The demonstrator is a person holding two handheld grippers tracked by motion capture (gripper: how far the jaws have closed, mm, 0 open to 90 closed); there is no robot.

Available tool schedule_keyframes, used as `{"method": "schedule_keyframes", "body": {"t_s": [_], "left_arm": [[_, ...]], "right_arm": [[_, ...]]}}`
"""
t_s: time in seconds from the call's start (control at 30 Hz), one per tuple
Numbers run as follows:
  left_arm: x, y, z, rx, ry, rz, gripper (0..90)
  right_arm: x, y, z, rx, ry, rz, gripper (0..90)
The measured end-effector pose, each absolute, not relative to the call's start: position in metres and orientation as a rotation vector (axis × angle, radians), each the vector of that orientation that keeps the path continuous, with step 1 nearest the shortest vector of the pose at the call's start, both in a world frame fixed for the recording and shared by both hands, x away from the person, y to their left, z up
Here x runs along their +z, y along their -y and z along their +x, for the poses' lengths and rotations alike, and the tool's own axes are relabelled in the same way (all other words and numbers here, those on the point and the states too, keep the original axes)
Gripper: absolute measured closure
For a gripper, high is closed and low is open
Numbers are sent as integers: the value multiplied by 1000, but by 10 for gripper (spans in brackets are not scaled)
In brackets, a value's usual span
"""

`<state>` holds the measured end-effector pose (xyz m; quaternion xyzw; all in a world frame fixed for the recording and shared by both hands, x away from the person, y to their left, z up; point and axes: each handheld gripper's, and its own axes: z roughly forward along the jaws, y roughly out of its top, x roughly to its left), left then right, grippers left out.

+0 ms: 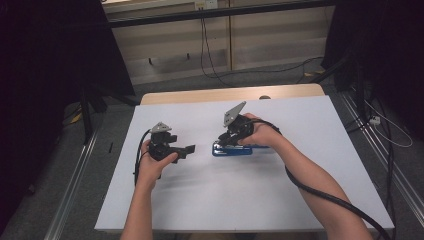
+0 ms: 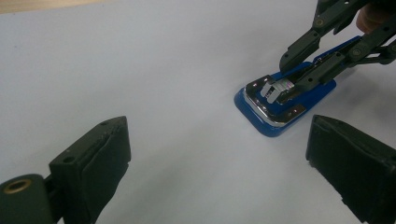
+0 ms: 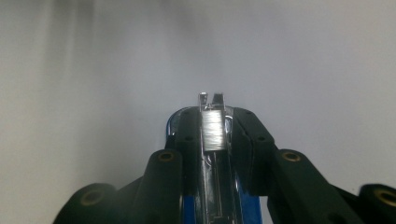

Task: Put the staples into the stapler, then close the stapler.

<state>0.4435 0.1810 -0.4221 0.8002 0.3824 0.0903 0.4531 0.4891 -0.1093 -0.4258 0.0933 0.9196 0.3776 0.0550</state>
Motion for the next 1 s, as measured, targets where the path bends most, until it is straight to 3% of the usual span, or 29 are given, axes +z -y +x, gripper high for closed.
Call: {"method": "schedule_keyframes", "body": {"t_s": [0.6, 1.0], "left_arm": [[-425, -172, 445, 211, -917, 1986, 68], [-426, -168, 445, 211, -909, 1977, 68]], "right_arm": [[-415, 148, 467, 1235, -2638, 608, 317], [-417, 181, 439, 1169, -2543, 750, 194]]}}
